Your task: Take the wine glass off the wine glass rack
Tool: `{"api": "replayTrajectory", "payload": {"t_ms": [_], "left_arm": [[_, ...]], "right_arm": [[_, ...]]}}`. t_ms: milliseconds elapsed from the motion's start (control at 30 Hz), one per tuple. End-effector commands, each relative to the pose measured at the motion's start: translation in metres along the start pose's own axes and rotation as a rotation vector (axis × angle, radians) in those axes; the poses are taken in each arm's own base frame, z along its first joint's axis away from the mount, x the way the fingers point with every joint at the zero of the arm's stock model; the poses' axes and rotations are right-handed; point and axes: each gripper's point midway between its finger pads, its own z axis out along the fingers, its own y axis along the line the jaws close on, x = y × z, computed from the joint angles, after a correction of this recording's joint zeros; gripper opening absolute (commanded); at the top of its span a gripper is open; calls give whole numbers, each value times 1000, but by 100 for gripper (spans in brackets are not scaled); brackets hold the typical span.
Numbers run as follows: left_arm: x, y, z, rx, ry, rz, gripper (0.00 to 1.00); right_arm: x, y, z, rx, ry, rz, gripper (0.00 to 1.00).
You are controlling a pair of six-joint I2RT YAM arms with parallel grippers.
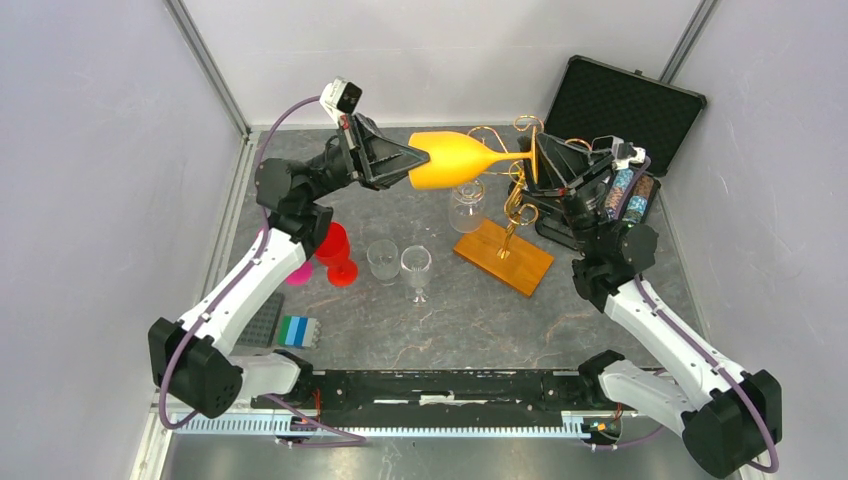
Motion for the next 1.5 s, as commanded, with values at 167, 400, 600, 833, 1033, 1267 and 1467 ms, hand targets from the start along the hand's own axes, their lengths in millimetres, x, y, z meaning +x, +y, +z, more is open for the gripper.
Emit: {"api": "replayTrajectory", "payload": {"t_ms": [167,400,600,833,1033,1267,1467], "left_arm": [[10,-58,3,87,-4,270,2],[6,-54,-7,-148,-49,500,2],[29,-20,-63,-535,76,697,2],[77,29,-109,-666,281,594,2],[104,63,-112,-727,385,571,2],[133,131,-107,-1012,539,610,2],[161,168,-100,-1158,651,668,2]], "right_arm": [[11,-19,4,87,71,-117,66],[3,-28,1,204,51,-359,83],[-11,-18,-6,284,11,-597,84],[0,-11,-14,360,151,-798,82],[17,-22,-25,423,333,-872,80],[0,-27,-34,526,313,-969,78],[-11,-16,-38,553,262,-1028,79]]}}
